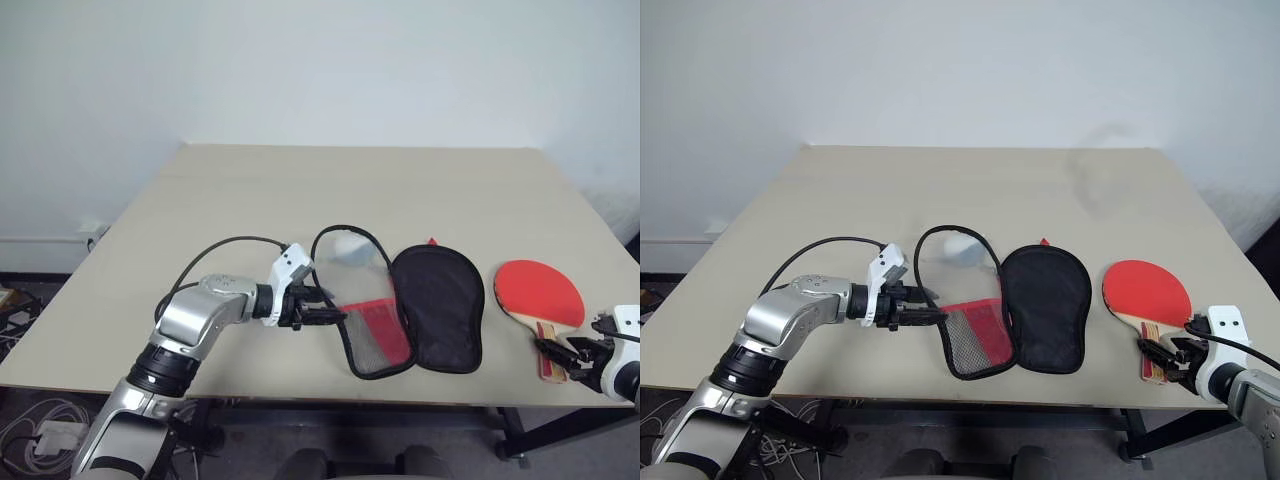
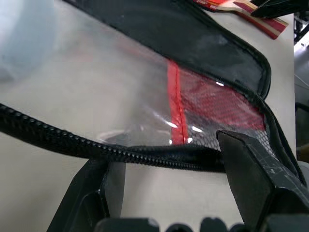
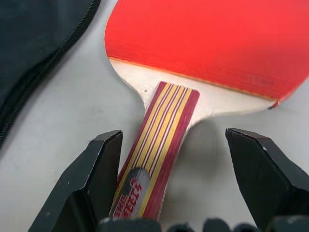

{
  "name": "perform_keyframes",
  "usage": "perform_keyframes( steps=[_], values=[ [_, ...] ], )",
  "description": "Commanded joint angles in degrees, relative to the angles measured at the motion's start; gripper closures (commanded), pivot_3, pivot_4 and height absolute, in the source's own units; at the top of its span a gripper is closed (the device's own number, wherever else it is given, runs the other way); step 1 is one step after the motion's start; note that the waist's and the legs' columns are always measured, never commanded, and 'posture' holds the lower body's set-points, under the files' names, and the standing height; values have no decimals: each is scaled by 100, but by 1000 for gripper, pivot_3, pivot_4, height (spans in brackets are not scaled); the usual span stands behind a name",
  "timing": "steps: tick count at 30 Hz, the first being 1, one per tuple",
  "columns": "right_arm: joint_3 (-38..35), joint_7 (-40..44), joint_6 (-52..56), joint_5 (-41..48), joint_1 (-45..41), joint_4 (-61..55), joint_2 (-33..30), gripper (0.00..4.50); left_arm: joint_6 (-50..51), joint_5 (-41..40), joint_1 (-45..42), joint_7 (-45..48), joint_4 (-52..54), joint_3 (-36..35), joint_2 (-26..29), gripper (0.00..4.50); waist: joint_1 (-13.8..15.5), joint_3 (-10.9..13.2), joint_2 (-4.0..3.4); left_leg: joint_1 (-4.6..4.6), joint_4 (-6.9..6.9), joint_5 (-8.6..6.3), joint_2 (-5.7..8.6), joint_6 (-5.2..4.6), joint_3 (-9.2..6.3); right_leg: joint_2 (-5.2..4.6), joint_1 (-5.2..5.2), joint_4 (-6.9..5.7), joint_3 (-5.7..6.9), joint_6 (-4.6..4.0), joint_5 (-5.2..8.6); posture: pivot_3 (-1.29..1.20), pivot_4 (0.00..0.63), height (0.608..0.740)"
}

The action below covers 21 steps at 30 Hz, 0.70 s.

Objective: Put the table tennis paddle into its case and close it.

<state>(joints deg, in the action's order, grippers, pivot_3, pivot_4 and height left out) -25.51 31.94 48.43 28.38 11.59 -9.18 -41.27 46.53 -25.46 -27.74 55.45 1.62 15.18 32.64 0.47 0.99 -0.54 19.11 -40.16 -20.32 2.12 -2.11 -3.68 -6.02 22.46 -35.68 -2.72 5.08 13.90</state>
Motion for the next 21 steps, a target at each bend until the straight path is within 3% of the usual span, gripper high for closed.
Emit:
perform_keyframes(
  steps=[1,2,5,10,12,18,21],
  values=[
    [104,-113,-106,-207,-234,161,-42,832,-90,39,-174,112,11,-26,-31,1394,3,0,0,0,0,0,0,0,1,0,0,0,-1,0,0,0,0,716],
    [149,-120,-122,-244,-292,202,-60,832,-104,71,-179,114,-21,-20,-41,1394,3,0,1,1,0,0,0,0,1,0,0,0,-1,0,0,0,0,716],
    [277,-164,-136,-391,-450,304,-127,1430,-142,122,-166,131,-69,-15,-74,1394,1,1,5,0,-2,0,1,0,0,0,-2,0,-1,0,0,0,0,716],
    [335,-208,-125,-481,-595,430,-225,2963,-188,194,-149,137,-127,-20,-143,1394,0,-2,29,-5,-3,0,0,0,0,0,-6,1,-1,0,0,0,0,716],
    [284,-242,-148,-539,-587,387,-278,3349,-201,227,-141,142,-145,-26,-167,1394,4,-1,30,-5,-4,0,1,0,1,-1,-8,1,-2,0,0,0,0,716],
    [-262,-450,178,-411,-810,76,-411,3356,-210,264,-124,166,-186,-43,-195,1394,3,1,21,2,-5,0,3,0,-2,-2,0,0,-1,0,0,0,0,716],
    [-525,-962,652,-427,-1298,-115,-475,3356,-191,277,-143,171,-208,-25,-230,1394,-7,3,8,3,-4,0,2,0,1,-2,4,-2,-3,0,0,0,0,716]
  ],
)
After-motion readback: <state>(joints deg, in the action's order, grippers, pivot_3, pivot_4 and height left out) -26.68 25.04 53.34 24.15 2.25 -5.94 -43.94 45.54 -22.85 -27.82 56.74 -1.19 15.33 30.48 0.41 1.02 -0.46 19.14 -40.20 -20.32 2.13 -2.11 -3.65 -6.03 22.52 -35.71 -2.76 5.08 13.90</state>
